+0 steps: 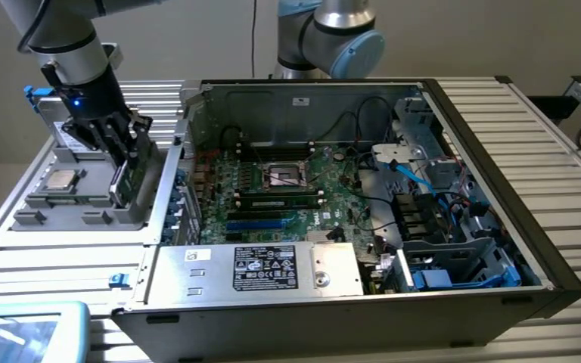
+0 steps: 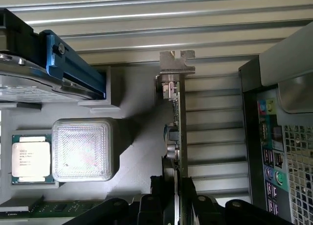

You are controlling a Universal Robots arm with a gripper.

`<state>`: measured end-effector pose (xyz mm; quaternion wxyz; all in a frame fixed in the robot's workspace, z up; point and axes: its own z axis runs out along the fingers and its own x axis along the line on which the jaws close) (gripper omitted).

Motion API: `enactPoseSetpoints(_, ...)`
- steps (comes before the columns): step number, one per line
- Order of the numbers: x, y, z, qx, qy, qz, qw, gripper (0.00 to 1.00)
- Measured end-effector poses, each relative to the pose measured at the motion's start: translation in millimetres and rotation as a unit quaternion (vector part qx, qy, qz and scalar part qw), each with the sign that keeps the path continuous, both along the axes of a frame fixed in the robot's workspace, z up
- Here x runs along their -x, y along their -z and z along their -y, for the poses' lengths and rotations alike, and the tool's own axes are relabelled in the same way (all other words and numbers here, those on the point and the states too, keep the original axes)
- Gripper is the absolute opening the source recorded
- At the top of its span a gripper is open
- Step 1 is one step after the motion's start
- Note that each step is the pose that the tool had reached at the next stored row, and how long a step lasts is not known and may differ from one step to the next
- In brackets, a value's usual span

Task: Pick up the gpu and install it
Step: 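Pick up the gpu and move the gpu toward the slot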

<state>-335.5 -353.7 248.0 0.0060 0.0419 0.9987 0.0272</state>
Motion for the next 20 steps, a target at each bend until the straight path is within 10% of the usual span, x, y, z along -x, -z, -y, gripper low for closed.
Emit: enactPoseSetpoints(20,0.8,-90.9,-0.1,0.0002,0.000,-0.0001,1.0000,0.27)
